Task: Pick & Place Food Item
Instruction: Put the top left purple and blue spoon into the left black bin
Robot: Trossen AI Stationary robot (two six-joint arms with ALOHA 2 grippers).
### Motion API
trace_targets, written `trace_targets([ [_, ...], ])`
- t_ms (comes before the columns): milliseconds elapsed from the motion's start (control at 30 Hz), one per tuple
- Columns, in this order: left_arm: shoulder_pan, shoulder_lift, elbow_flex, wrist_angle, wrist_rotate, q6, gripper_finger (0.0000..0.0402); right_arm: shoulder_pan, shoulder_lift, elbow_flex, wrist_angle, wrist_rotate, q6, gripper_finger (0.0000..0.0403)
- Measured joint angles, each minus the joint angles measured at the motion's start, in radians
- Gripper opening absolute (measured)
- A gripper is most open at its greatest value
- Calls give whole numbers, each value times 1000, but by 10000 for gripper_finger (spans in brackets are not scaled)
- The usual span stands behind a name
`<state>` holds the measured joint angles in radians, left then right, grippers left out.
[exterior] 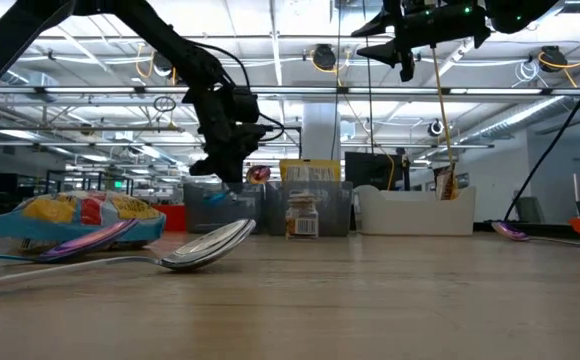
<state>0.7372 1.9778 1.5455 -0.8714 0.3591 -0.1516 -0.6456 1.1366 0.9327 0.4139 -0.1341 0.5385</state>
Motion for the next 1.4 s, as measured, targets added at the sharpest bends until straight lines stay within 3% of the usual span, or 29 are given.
trace_targets([
  [567, -10, 49, 28, -33, 3, 17, 5, 0, 0, 0, -9, 1, -8, 171],
  [867, -11, 194, 219, -244, -11, 61, 6, 6, 0, 0, -14, 1, -8, 171],
  [1100, -13, 294, 412, -414, -96, 85, 7, 6, 0, 0, -23, 0, -8, 171],
  [1400, -13, 301, 440, -445, -99, 87, 15, 6, 0, 0, -24, 1, -27, 171],
])
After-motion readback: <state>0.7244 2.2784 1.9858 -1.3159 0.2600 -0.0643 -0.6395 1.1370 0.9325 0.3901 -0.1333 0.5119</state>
